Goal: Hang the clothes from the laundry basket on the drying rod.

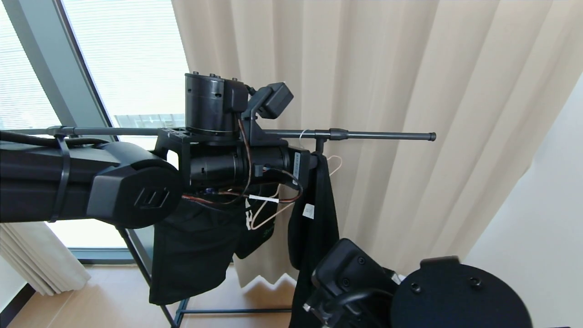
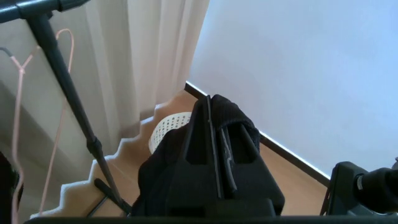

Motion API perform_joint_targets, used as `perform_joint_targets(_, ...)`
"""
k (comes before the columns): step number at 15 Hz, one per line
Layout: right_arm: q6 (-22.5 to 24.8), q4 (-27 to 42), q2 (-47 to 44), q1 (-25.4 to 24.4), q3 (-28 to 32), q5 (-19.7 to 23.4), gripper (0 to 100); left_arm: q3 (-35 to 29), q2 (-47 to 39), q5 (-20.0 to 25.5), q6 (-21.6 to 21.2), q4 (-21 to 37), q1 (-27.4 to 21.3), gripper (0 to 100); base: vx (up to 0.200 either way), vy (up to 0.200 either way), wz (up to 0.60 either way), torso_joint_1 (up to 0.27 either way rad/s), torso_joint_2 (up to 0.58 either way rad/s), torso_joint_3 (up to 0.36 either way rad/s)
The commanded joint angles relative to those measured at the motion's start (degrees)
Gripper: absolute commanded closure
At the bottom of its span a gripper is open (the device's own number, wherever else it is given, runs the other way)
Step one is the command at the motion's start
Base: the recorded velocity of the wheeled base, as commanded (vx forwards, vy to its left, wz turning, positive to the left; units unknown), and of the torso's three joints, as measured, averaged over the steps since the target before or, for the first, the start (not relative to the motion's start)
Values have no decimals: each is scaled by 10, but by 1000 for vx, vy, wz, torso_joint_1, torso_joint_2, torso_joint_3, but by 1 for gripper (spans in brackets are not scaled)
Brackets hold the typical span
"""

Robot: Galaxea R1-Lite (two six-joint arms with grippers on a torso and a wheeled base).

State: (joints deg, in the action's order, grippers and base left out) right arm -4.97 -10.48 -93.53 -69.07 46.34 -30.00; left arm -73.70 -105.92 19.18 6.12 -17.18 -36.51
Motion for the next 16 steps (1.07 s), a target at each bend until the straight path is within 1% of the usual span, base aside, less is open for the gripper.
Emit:
perform_joint_targets(1, 68, 4, 70, 54, -63, -4, 100, -3, 24, -25, -8, 48, 19, 100, 0, 0, 0, 0, 0, 0)
perform_joint_targets(2, 96, 4, 84, 85, -74, -6, 100, -1, 37, -60, -37, 87, 30, 100, 0, 0, 0, 0, 0, 0)
perform_joint_targets(3, 102, 4, 86, 97, -74, -7, 100, 1, 43, -73, -50, 97, 32, 100, 0, 0, 0, 0, 0, 0)
perform_joint_targets(4, 117, 0, 84, 145, -63, -11, 100, 16, 63, -105, -73, 126, 32, 100, 0, 0, 0, 0, 0, 0)
perform_joint_targets(5, 139, 3, 66, 194, -29, -11, 100, 30, 82, -114, -79, 152, 30, 100, 0, 0, 0, 0, 0, 0)
perform_joint_targets(6, 153, -3, 28, 224, 5, -10, 100, 44, 94, -115, -98, 179, 30, 100, 0, 0, 0, 0, 0, 0)
perform_joint_targets(7, 153, -3, -10, 243, 44, -10, 100, 62, 104, -115, -132, 193, 30, 100, 0, 0, 0, 0, 0, 0)
perform_joint_targets(8, 151, -4, -53, 250, 84, -10, 100, 96, 113, -115, -166, 193, 28, 100, 0, 0, 0, 0, 0, 0)
perform_joint_targets(9, 147, -4, -88, 251, 123, -10, 100, 125, 120, -115, -184, 189, 21, 100, 0, 0, 0, 0, 0, 0)
perform_joint_targets(12, 140, -4, -148, 251, 206, -7, 100, 187, 136, -111, -182, 188, -8, 100, 0, 0, 0, 0, 0, 0)
perform_joint_targets(13, 135, -4, -166, 251, 224, -8, 100, 201, 141, -110, -181, 184, -18, 100, 0, 0, 0, 0, 0, 0)
perform_joint_targets(14, 117, -4, -190, 251, 250, -8, 100, 223, 141, -107, -170, 168, -37, 100, 0, 0, 0, 0, 0, 0)
perform_joint_targets(16, 88, -4, -205, 249, 280, -4, 100, 229, 135, -107, -95, 159, -81, 100, 0, 0, 0, 0, 0, 0)
